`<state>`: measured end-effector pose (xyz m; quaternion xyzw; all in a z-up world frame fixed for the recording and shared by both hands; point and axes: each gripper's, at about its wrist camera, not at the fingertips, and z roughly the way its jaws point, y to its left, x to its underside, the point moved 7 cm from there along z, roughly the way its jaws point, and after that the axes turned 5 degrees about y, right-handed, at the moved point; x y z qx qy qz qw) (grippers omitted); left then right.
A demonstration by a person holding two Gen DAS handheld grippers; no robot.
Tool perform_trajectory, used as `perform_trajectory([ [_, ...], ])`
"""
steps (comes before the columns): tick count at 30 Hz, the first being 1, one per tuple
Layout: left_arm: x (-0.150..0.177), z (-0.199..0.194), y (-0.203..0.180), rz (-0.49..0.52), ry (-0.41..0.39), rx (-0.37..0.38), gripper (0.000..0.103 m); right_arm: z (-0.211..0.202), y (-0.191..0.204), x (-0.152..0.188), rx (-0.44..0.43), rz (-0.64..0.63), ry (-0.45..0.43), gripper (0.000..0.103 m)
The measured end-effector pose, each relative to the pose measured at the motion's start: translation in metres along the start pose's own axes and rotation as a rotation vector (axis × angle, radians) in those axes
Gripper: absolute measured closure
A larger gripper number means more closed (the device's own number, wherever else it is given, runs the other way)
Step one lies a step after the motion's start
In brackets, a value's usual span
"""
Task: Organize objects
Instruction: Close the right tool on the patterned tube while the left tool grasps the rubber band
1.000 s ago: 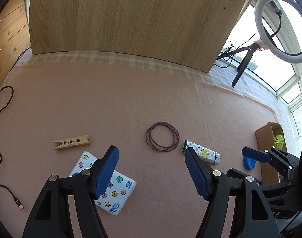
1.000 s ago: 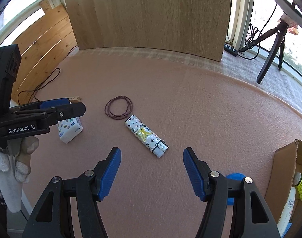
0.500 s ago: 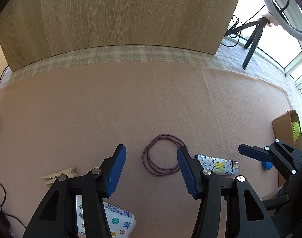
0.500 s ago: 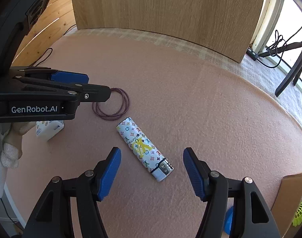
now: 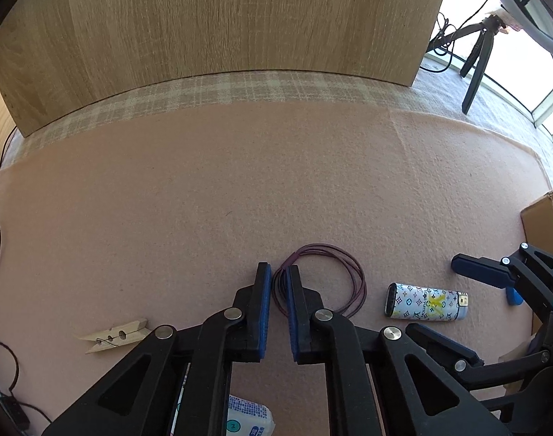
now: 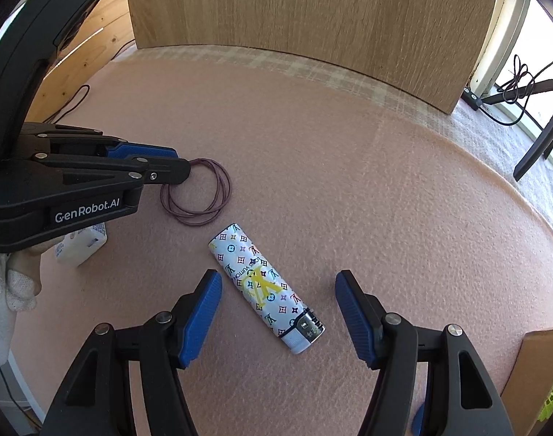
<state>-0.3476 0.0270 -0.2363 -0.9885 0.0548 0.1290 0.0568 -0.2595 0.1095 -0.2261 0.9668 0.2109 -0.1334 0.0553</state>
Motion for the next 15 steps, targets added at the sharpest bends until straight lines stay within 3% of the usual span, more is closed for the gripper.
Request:
perform_trajectory([
  [2, 0.001, -0.001, 0.002, 0.009, -0.004, -0.003, 0.097, 0.001, 0.000, 0.000, 0.011, -0.001, -0.004, 0.042],
  [6, 0.003, -0.002, 0.001, 0.017, -0.002, -0.008, 0.099, -0.001, -0.002, -0.002, 0.021, 0.020, -0.010, 0.059],
  [15, 0.011, -0.002, -0.011, 0.027, -0.001, 0.004, 0.100, -0.002, -0.013, -0.001, 0.022, 0.081, -0.009, 0.077],
])
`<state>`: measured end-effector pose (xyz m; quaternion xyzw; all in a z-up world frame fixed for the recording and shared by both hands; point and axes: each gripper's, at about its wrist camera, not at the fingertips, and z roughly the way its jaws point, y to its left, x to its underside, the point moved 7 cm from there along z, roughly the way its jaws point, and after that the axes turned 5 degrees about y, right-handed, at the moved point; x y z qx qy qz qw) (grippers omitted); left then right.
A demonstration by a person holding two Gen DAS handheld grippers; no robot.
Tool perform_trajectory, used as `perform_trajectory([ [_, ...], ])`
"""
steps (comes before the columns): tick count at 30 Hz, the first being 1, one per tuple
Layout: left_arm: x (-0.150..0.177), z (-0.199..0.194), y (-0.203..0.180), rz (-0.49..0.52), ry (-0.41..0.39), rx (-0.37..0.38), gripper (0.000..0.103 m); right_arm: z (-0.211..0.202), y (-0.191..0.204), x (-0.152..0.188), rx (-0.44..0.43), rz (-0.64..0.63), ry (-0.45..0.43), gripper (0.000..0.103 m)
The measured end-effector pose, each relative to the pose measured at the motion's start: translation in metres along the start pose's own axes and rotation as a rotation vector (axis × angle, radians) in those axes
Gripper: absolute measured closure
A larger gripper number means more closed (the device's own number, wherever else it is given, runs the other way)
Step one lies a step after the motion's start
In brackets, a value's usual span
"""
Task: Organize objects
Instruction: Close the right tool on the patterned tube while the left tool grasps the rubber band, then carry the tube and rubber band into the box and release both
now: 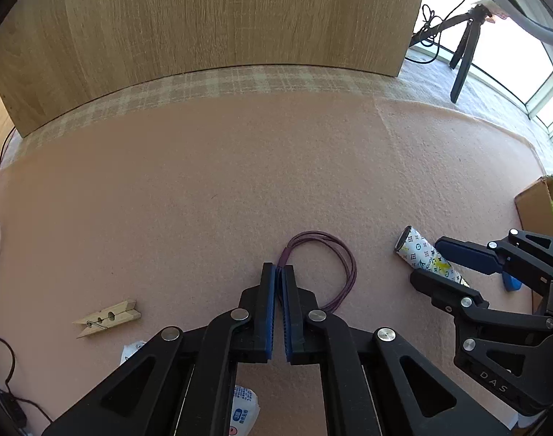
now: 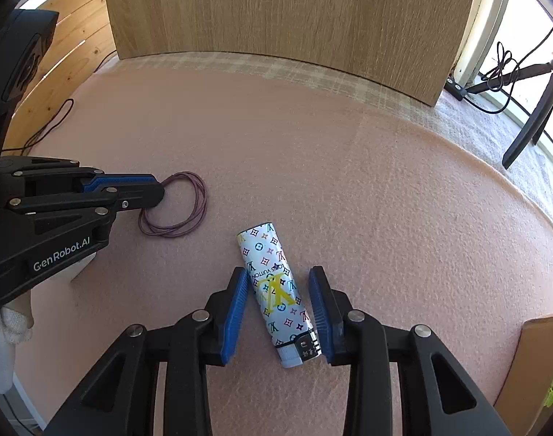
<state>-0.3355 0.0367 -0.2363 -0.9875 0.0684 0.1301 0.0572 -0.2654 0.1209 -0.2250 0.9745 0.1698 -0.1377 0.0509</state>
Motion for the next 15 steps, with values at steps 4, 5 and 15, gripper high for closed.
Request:
perform_trajectory([
  [4, 0.008, -0.002, -0.008, 0.000, -0.002, 0.019, 0.101, -0.002, -0.007, 0.004, -0.030, 0.046, 0.006, 0.082],
  [5, 0.010, -0.002, -0.011, 0.000, -0.002, 0.025, 0.101, -0.003, -0.008, 0.005, -0.038, 0.056, 0.008, 0.082],
  [15, 0.044, -0.008, -0.041, -0.022, -0.022, 0.088, 0.101, -0.013, -0.017, 0.034, -0.111, 0.144, -0.005, 0.082],
])
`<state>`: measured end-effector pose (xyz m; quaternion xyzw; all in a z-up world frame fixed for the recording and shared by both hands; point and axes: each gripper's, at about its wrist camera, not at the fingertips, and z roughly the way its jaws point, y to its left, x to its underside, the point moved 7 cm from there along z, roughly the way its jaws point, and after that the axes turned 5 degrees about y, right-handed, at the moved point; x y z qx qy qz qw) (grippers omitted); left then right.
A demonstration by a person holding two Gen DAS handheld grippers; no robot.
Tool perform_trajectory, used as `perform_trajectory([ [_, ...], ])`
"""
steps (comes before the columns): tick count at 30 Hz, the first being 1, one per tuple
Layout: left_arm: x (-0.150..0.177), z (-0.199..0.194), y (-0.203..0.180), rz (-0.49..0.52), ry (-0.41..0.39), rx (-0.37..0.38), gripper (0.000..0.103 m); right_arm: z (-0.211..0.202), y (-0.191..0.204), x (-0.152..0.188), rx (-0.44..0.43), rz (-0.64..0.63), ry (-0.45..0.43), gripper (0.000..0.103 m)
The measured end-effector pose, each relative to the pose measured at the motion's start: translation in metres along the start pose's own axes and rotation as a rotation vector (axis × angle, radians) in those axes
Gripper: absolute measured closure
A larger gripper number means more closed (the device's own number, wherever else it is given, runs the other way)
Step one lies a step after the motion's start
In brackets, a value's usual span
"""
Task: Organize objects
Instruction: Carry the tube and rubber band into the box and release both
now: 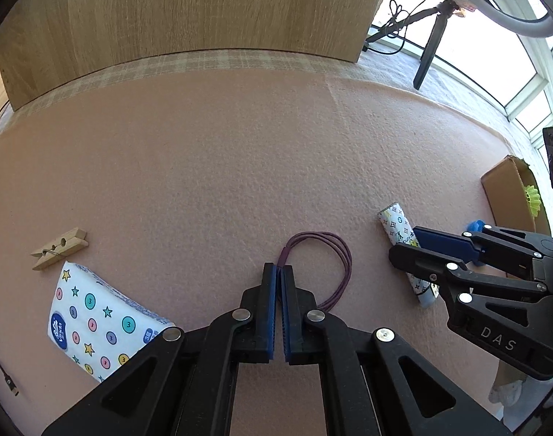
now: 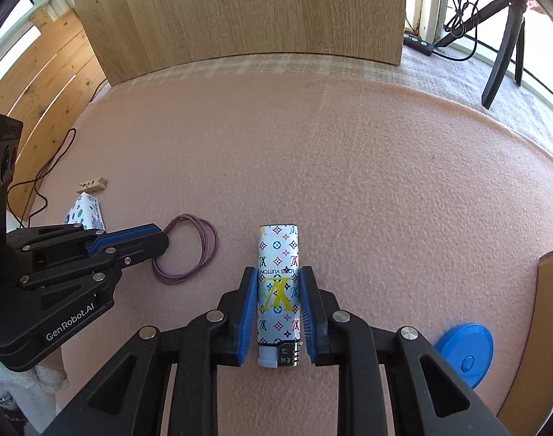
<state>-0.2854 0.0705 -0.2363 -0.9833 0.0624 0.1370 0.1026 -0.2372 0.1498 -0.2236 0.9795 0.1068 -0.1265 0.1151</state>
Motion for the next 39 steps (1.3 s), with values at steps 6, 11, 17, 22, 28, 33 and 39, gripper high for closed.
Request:
perform_trajectory([
  [6, 0.027, -0.005, -0.016, 0.003, -0.015, 0.010, 0.101, -0.008, 0.000, 0.023, -0.002, 0.000, -0.008, 0.082],
  [11, 0.051, -0.011, -0.021, -0.014, -0.023, 0.025, 0.101, -0.017, -0.002, 0.046, -0.033, 0.044, -0.022, 0.082],
  [17, 0.069, -0.026, -0.021, -0.057, -0.058, 0.054, 0.101, -0.041, -0.009, 0.066, -0.058, 0.088, -0.065, 0.082],
  [22, 0.074, -0.054, -0.029, -0.042, -0.100, 0.062, 0.101, -0.070, -0.016, 0.074, -0.065, 0.103, -0.111, 0.082],
  [28, 0.073, -0.085, -0.051, 0.000, -0.148, 0.094, 0.101, -0.108, -0.032, 0.084, -0.062, 0.124, -0.175, 0.082],
  [33, 0.070, -0.108, -0.083, 0.061, -0.181, 0.142, 0.101, -0.140, -0.057, 0.099, -0.042, 0.165, -0.220, 0.082],
  [39, 0.053, -0.116, -0.143, 0.155, -0.197, 0.203, 0.101, -0.176, -0.097, 0.119, 0.008, 0.226, -0.266, 0.082],
])
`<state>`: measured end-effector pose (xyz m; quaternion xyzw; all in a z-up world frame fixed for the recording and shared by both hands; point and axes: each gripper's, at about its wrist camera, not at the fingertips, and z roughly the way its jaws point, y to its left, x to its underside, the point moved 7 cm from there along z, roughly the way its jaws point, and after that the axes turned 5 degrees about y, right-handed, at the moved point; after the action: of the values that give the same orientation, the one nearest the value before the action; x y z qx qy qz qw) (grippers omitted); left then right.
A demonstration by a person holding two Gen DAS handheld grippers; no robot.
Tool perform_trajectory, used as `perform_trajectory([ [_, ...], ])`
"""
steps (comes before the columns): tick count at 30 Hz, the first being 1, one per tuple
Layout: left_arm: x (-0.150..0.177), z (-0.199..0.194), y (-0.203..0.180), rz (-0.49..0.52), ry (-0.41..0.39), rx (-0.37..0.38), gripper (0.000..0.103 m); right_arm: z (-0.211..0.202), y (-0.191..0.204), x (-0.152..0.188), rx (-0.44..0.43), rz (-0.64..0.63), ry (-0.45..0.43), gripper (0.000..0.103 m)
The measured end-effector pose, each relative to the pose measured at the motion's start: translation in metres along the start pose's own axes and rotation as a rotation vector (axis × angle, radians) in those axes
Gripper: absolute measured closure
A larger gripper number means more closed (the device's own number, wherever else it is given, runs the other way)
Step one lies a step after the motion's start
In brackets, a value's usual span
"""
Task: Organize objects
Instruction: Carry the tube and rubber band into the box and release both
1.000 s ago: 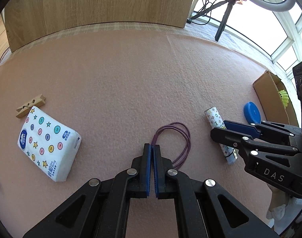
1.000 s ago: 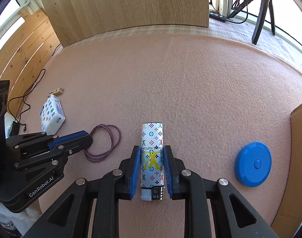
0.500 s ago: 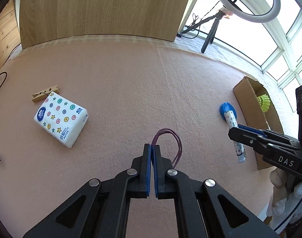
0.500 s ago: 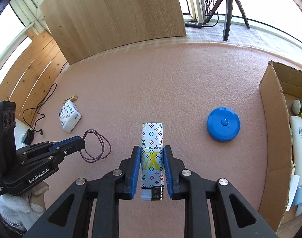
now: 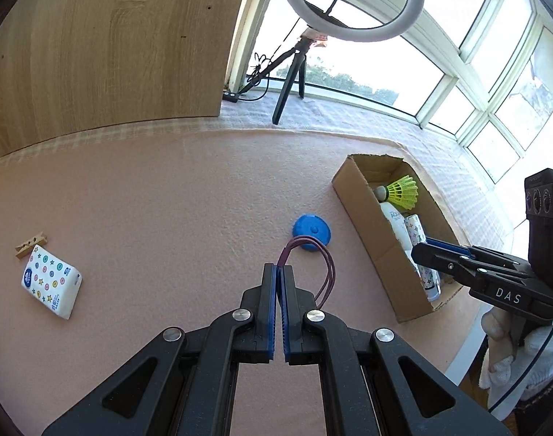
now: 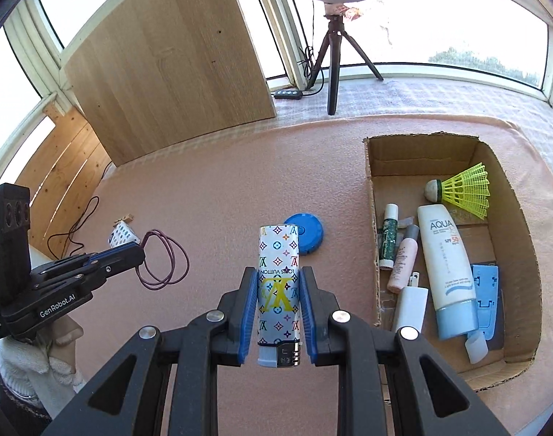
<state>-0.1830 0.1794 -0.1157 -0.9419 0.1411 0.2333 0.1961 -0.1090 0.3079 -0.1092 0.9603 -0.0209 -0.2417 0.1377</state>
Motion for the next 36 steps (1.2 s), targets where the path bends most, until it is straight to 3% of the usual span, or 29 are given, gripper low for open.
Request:
perform_trajectory([
  [8, -0.020, 0.026, -0.077, 0.114, 0.013, 0.073, 0.101, -0.037, -0.064, 0.003, 0.108, 0.064, -0.054, 0.082],
  [16, -0.024, 0.059, -0.146, 0.211, 0.054, 0.128, 0.101, -0.047, -0.120, 0.009, 0.180, 0.132, -0.055, 0.082],
  [32, -0.009, 0.107, -0.215, 0.321, 0.144, 0.189, 0.100, -0.040, -0.161, 0.021, 0.213, 0.182, -0.026, 0.082],
  [33, -0.007, 0.109, -0.216, 0.325, 0.156, 0.194, 0.098, -0.040, -0.161, 0.021, 0.213, 0.184, -0.026, 0.082],
  [35, -0.007, 0.109, -0.215, 0.321, 0.160, 0.184, 0.061, -0.041, -0.163, 0.021, 0.220, 0.188, -0.026, 0.075],
  [36, -0.006, 0.108, -0.215, 0.323, 0.156, 0.187, 0.054, -0.041, -0.164, 0.021, 0.228, 0.195, -0.026, 0.060],
])
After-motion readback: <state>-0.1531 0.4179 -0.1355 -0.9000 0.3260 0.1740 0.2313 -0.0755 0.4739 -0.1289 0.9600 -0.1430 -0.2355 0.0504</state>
